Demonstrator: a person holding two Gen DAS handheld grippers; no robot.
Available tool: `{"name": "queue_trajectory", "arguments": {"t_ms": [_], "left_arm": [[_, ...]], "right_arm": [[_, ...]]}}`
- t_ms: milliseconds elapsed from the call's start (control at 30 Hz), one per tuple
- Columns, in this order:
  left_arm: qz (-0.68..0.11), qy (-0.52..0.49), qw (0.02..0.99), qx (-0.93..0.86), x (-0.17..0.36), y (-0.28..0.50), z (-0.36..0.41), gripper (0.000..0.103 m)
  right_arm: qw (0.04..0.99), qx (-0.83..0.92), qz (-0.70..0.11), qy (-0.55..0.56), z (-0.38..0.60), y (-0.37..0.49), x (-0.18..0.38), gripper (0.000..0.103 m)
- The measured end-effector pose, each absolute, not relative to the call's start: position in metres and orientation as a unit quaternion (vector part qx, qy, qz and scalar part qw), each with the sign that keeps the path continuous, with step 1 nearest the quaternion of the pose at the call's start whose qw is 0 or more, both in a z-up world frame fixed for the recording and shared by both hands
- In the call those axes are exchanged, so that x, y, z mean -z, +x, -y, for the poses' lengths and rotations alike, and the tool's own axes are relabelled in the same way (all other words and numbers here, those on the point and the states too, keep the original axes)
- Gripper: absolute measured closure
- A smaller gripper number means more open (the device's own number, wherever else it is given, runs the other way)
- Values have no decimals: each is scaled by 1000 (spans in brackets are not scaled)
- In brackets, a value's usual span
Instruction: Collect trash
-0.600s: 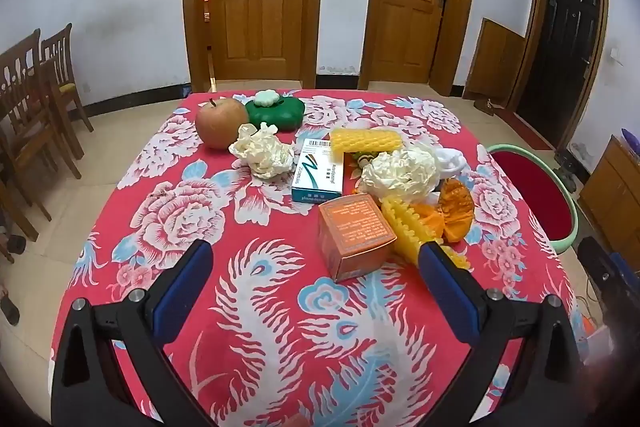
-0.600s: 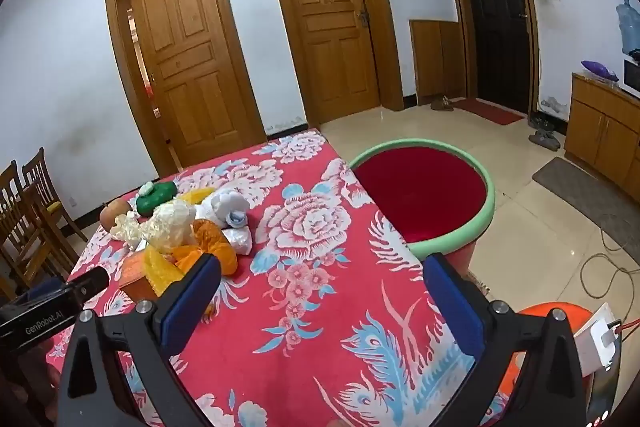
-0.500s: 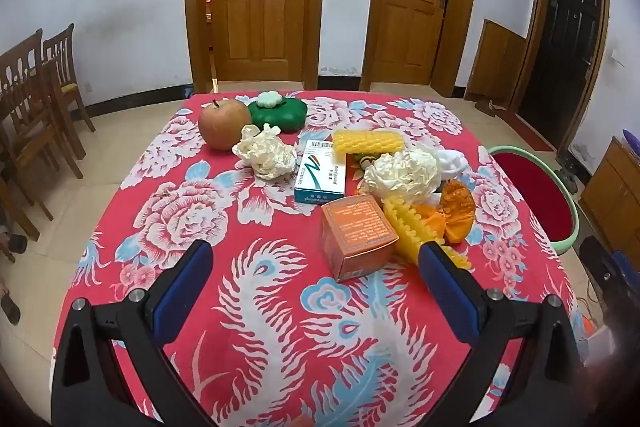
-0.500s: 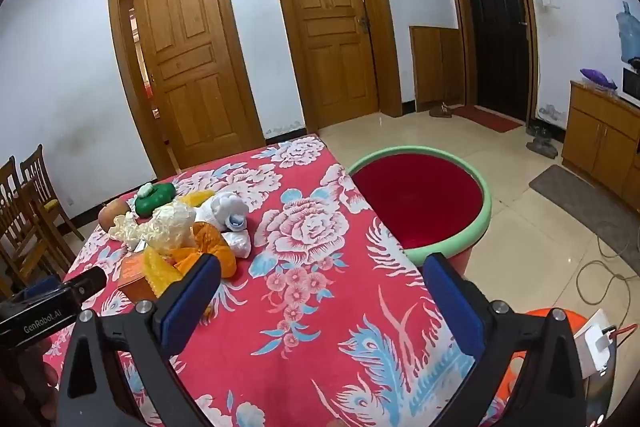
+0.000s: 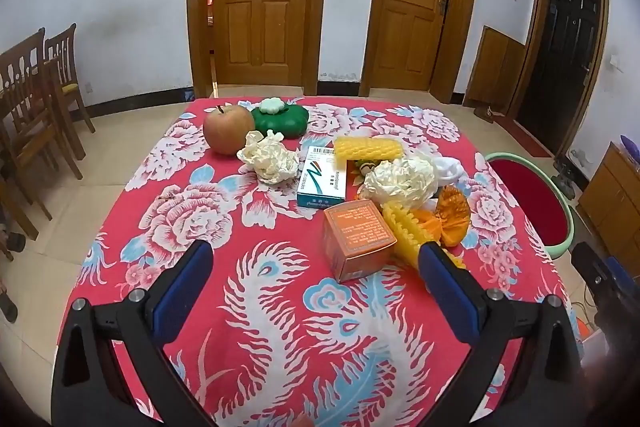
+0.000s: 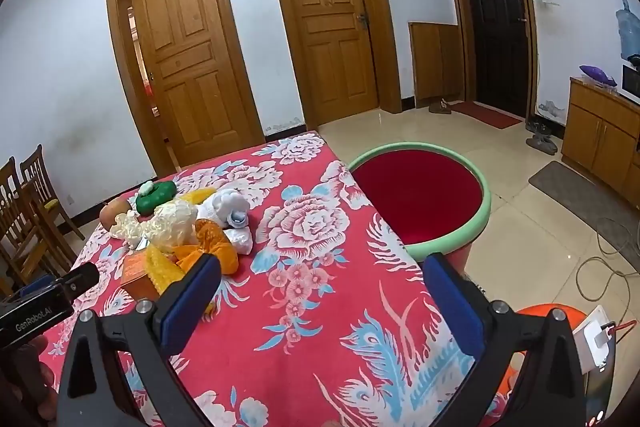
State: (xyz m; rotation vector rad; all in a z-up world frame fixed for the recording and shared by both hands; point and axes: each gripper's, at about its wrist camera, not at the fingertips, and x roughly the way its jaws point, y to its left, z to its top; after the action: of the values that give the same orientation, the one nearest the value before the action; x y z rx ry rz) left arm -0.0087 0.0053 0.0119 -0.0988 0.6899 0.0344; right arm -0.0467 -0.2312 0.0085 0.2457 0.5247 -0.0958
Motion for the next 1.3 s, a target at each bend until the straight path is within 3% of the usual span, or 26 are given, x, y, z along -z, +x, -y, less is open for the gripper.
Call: {"name": "queue_trajectory", "arguments": {"t_ms": [1300], "left_arm": [[-331,-48,942,-18,-16,-13,-8,2]], "right_arm": [[957,46,-259,119,230,-50,-12,0]]}}
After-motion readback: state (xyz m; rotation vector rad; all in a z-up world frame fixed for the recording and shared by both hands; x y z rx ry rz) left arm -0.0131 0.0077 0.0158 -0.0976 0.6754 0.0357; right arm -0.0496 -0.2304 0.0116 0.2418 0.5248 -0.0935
